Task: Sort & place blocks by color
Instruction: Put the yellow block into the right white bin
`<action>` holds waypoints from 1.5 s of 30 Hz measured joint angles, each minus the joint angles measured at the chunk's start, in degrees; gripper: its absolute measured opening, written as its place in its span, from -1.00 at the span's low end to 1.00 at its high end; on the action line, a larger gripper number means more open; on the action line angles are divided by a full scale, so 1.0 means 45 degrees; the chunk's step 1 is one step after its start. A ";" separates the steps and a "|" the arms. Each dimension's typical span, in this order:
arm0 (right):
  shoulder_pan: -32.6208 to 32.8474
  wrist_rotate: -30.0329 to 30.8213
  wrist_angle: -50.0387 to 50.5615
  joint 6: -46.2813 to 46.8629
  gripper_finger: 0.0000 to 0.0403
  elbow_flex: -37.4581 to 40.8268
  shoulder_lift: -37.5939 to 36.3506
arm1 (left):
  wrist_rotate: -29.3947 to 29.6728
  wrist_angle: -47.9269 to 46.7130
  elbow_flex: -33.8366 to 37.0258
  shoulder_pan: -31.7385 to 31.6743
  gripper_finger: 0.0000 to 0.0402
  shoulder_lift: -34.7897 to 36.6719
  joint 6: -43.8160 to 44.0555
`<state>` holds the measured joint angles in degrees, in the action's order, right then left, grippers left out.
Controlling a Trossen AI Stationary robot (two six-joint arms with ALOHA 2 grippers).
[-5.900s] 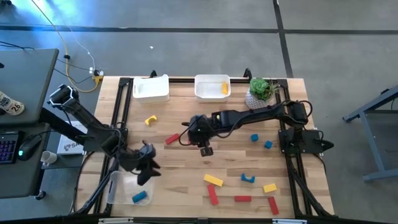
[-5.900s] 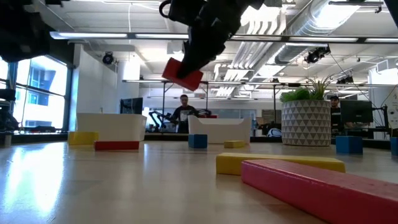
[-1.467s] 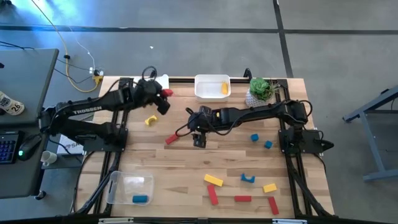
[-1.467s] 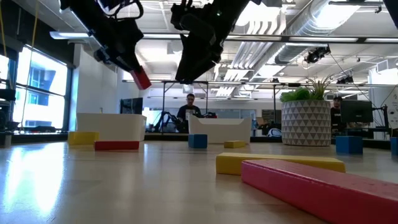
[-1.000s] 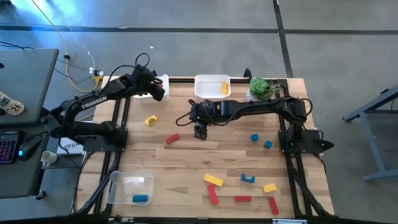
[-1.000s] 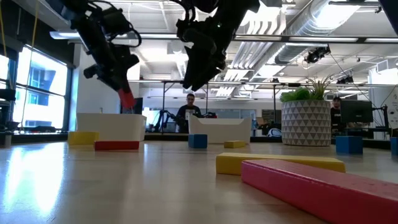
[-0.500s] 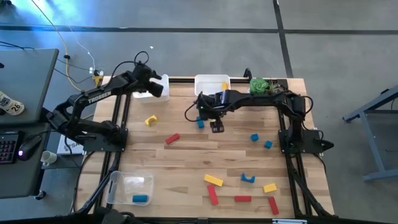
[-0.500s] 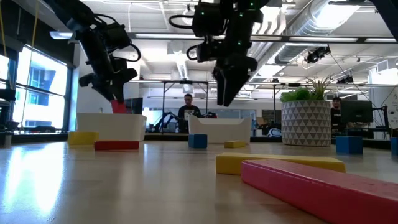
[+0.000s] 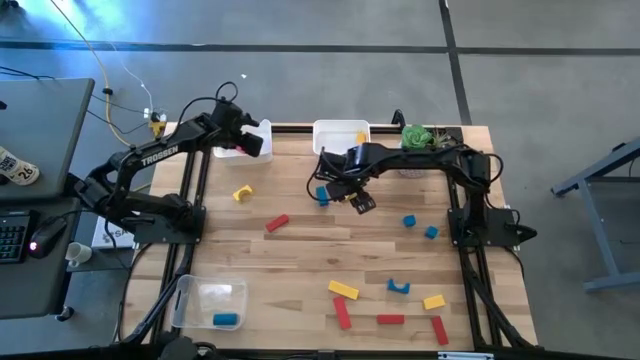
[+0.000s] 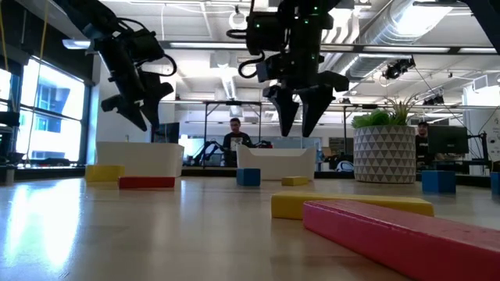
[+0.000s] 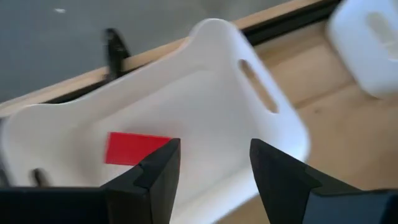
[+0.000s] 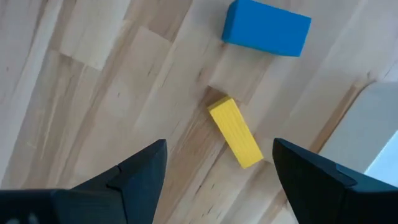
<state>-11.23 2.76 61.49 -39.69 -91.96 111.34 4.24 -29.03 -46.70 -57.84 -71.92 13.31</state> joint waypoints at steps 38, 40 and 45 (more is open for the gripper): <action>-0.0840 0.0550 -0.3466 -0.0575 0.39 0.2282 0.1484 | -0.3017 0.0413 -0.0010 0.6756 -0.10 0.3866 0.2023; -0.0840 0.0518 -0.3424 -0.0513 0.37 0.2244 0.1596 | -0.2791 0.0412 -0.0010 0.7072 -0.10 0.3866 0.2042; -0.0849 0.0172 -0.3192 -0.0357 0.13 0.2236 0.1688 | -0.2685 0.0413 -0.0010 0.7490 -0.10 0.3866 0.2059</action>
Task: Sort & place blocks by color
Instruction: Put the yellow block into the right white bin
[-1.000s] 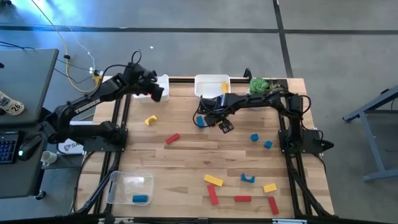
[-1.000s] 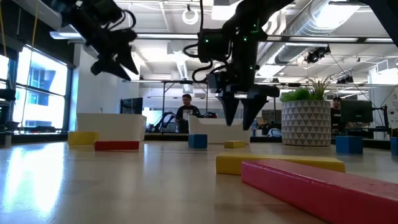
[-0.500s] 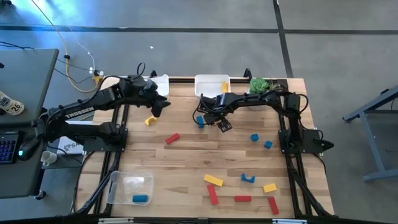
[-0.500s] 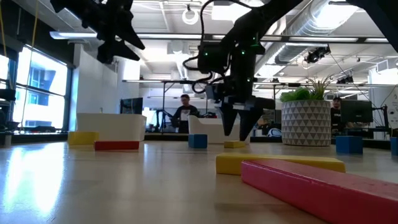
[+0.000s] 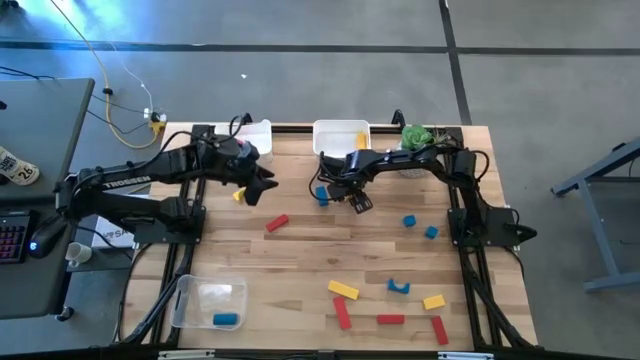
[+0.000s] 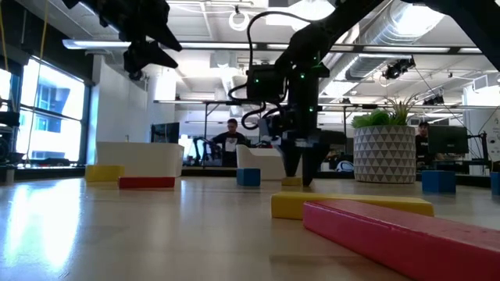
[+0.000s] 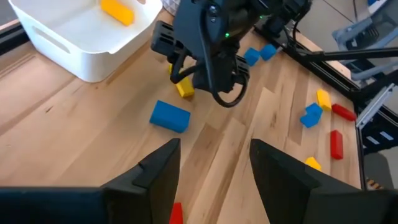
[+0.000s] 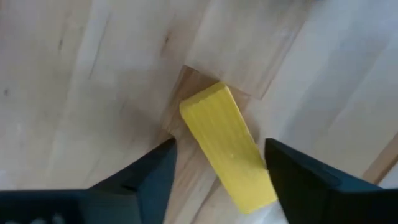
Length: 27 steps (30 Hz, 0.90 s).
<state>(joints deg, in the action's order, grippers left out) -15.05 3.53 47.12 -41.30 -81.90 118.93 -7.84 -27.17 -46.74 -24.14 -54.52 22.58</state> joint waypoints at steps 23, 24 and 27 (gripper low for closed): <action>0.0015 -0.0142 0.1260 0.3036 -0.65 -0.1151 0.0216 | 0.0273 -0.0031 0.0000 0.0165 -0.10 -0.0003 0.0634; 0.0015 -0.0073 0.1367 0.3089 -0.65 -0.1408 0.0181 | 0.0273 -0.0107 0.0000 0.0165 -0.10 -0.0005 0.0680; 0.0009 0.0149 0.1609 0.3089 -0.65 -0.2100 0.0155 | 0.0338 -0.0519 0.0000 0.0185 -0.10 -0.0005 0.0927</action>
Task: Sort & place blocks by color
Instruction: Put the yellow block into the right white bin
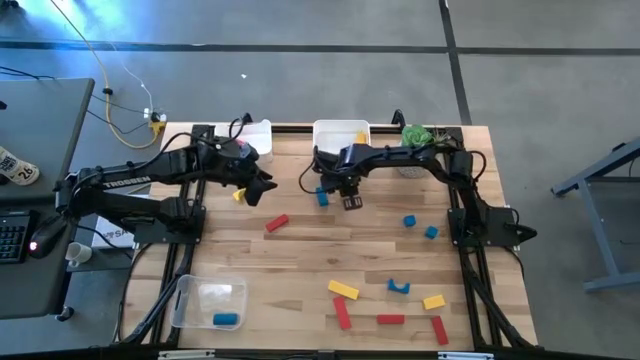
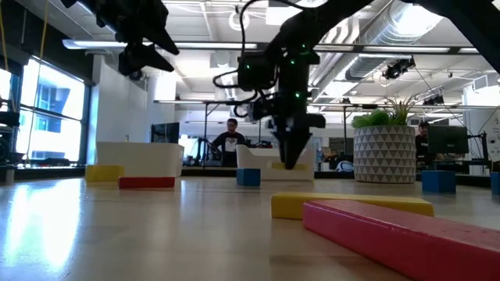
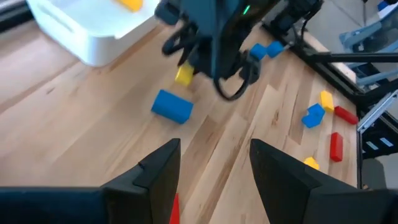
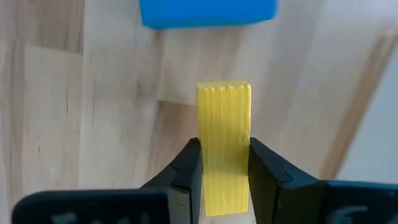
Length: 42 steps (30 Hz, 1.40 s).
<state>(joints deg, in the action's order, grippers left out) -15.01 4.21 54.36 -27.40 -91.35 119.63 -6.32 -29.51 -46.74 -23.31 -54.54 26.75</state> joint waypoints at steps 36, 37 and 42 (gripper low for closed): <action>-0.4115 0.1010 -0.0483 0.4114 -0.57 -0.2607 -0.0078 | 0.2941 -0.1391 0.0010 0.2802 -0.10 -0.0005 0.0927; -0.4142 0.1028 -0.0478 0.4116 -0.53 -0.2585 -0.0078 | 0.2938 -0.1391 0.0010 0.2802 -0.10 -0.0005 0.0927; -0.4054 0.1644 -0.0323 0.4114 -0.26 -0.2591 -0.0078 | 0.2937 -0.1386 0.0010 0.2797 -0.10 -0.0005 0.0616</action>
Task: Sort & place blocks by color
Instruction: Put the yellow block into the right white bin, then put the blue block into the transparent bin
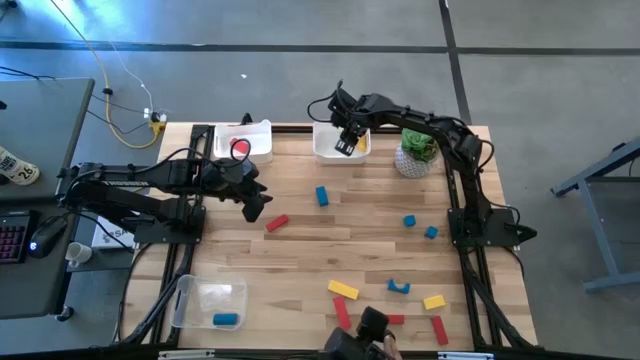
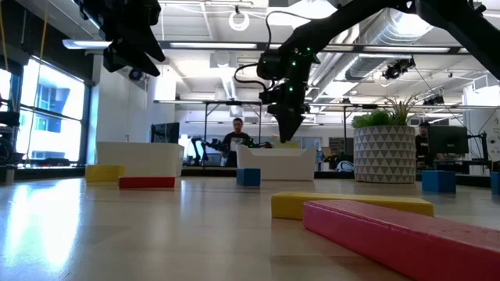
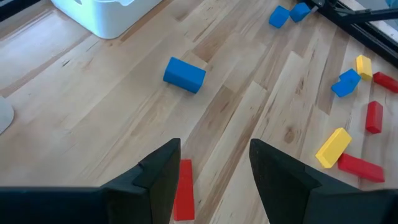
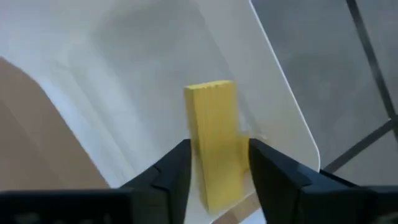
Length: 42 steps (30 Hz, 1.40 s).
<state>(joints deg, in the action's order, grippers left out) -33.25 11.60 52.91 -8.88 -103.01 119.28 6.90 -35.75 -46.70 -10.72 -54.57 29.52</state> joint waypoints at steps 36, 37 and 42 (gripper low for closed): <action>0.4535 -0.0335 0.6177 0.1112 0.01 -0.0809 0.0000 | -0.0015 -0.0005 0.0002 0.0000 -0.10 0.0000 0.1000; 0.4662 -0.0337 0.6267 0.1112 0.01 -0.0809 0.0000 | -0.0015 -0.0005 0.0004 0.0000 -0.10 0.0000 0.1078; 0.5261 -0.0321 0.6703 0.1272 0.01 -0.0809 0.0000 | -0.0016 -0.0005 0.0005 0.0000 -0.10 0.0000 0.1201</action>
<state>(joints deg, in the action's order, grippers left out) -9.57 10.16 83.07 -3.16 -106.65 119.28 6.82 -35.77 -46.68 -10.72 -54.57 34.92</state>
